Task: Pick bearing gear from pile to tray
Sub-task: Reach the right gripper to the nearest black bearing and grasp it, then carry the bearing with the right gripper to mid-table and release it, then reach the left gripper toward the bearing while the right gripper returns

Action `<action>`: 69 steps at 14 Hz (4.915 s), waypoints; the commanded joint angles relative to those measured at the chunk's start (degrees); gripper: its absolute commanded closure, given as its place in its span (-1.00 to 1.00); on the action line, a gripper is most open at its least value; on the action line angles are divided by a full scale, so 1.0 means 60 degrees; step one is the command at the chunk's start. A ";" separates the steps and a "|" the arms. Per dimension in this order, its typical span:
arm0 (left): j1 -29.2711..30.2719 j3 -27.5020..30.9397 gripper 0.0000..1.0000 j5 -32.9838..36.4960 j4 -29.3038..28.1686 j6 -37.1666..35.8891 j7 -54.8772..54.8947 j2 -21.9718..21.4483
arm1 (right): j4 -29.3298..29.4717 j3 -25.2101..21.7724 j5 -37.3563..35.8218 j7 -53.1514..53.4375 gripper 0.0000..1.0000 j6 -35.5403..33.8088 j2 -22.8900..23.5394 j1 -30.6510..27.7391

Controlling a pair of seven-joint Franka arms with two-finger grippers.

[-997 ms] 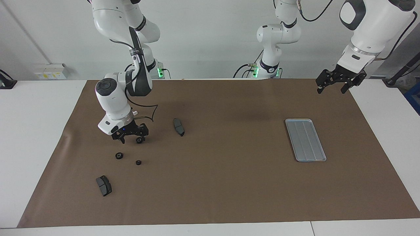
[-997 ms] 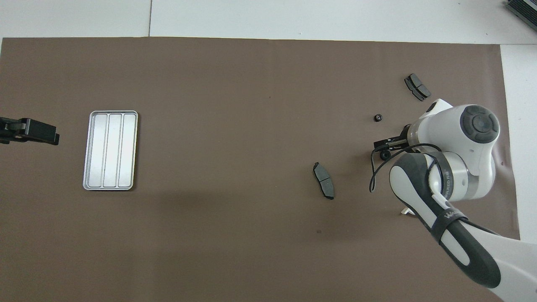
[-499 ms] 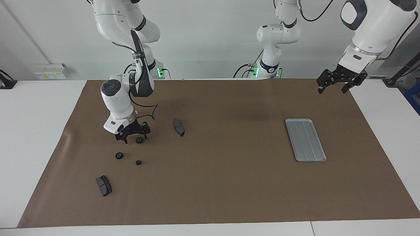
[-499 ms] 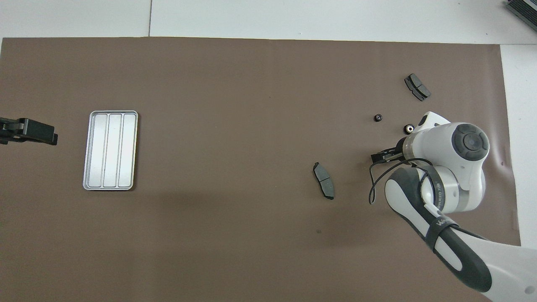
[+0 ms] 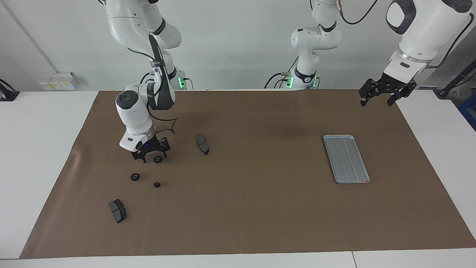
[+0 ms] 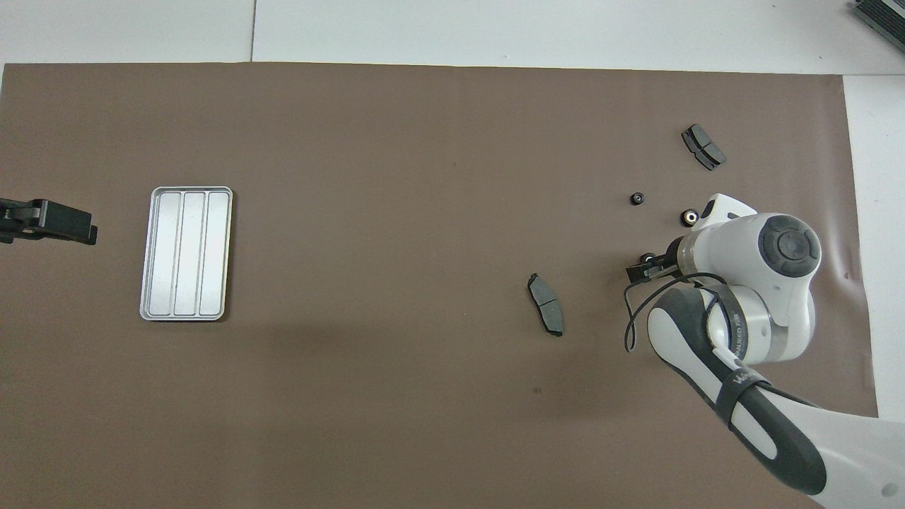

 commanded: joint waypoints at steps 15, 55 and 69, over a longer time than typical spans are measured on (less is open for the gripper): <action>-0.0001 0.0028 -1.00 -0.0069 -0.0267 0.0014 -0.0035 -0.0274 | 0.1504 0.0150 0.0391 0.2092 1.00 -0.2357 -0.0703 0.0736; -0.2517 -0.0030 -1.00 -0.0391 -0.0268 0.1507 -0.4645 0.0837 | 0.4687 0.0062 -0.0840 0.9400 -1.00 -0.3064 0.0924 0.4404; -0.5245 0.0029 -1.00 -0.0201 -0.2372 0.6133 -0.7607 0.3316 | 0.3867 0.0106 0.0464 -0.0417 -1.00 -0.2042 0.1681 -0.0754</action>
